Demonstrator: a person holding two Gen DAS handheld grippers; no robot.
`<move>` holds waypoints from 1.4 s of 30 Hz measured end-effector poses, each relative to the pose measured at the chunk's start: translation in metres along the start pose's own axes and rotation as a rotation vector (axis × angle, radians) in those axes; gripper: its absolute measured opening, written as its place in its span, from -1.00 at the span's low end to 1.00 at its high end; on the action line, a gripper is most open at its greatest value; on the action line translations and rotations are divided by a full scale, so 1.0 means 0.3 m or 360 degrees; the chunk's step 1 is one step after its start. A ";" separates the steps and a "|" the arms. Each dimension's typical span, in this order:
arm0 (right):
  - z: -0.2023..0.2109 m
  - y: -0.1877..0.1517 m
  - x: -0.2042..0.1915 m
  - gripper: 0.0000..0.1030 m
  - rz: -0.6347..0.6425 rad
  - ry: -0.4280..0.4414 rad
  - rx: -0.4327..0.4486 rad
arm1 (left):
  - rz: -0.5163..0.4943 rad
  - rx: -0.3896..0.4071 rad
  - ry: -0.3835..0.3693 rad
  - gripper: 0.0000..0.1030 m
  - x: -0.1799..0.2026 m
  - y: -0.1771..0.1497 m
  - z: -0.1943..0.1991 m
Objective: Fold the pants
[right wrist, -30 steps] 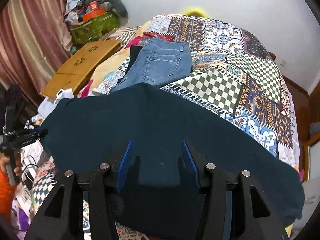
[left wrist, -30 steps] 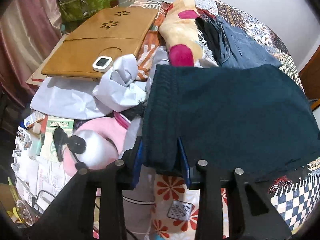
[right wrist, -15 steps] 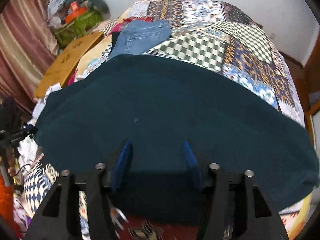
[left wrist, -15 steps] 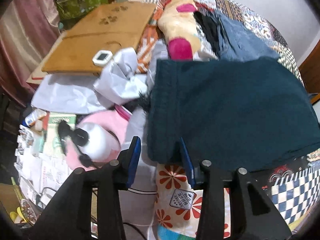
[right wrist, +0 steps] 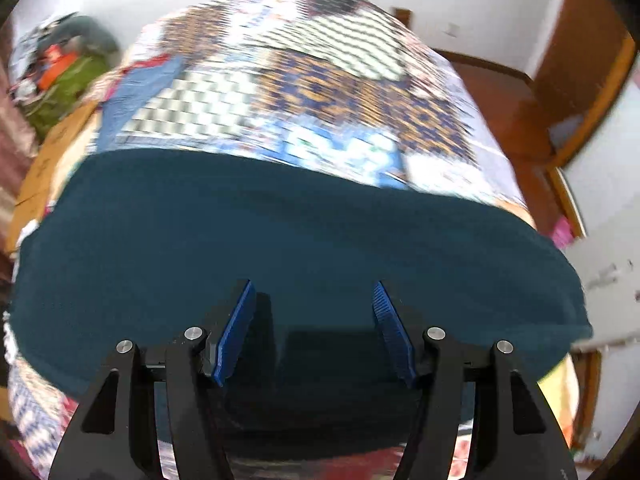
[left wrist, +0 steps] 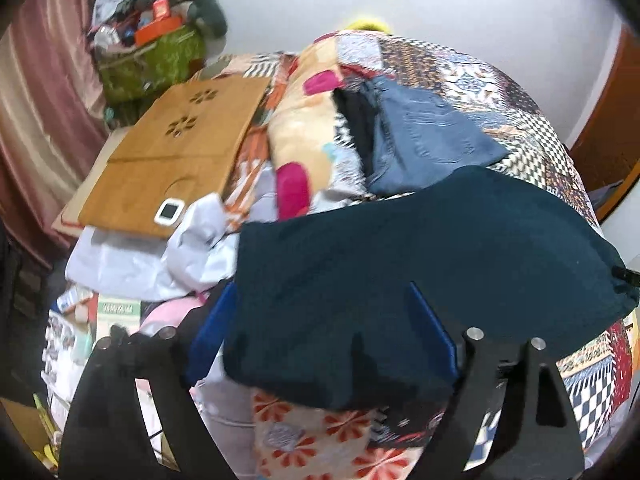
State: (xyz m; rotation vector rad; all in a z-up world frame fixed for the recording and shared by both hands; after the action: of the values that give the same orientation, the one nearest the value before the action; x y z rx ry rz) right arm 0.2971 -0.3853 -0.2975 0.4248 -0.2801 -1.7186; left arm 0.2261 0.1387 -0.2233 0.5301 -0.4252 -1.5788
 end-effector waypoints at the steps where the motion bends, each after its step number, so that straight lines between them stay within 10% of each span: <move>1: -0.004 -0.007 0.045 0.11 -0.0024 -0.0011 -0.0013 | -0.0020 -0.0007 -0.0006 0.66 0.029 0.015 -0.011; 21: 0.214 -0.071 0.718 0.12 -0.0542 -0.0027 0.0216 | -0.0438 -0.0080 -0.0148 0.69 0.683 0.227 -0.120; 42: -0.157 0.054 0.889 -0.12 -0.0697 0.0105 0.0021 | -0.0488 -0.0237 -0.0192 0.97 0.866 0.229 -0.286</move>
State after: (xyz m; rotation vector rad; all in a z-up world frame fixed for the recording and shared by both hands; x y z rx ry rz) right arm 0.2915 -0.6477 -0.3666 0.5826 -0.1563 -2.1250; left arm 0.3214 -0.1215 -0.2758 0.3995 -0.3240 -1.9279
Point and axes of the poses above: each gripper's, at about its wrist camera, not at the fingertips, and z roughly against the way its jaws point, x to its right, y to its top, the point moved 4 cm from there along -z, roughly the way its jaws point, and after that the axes turned 10 degrees about -z, right-handed, at the moved point
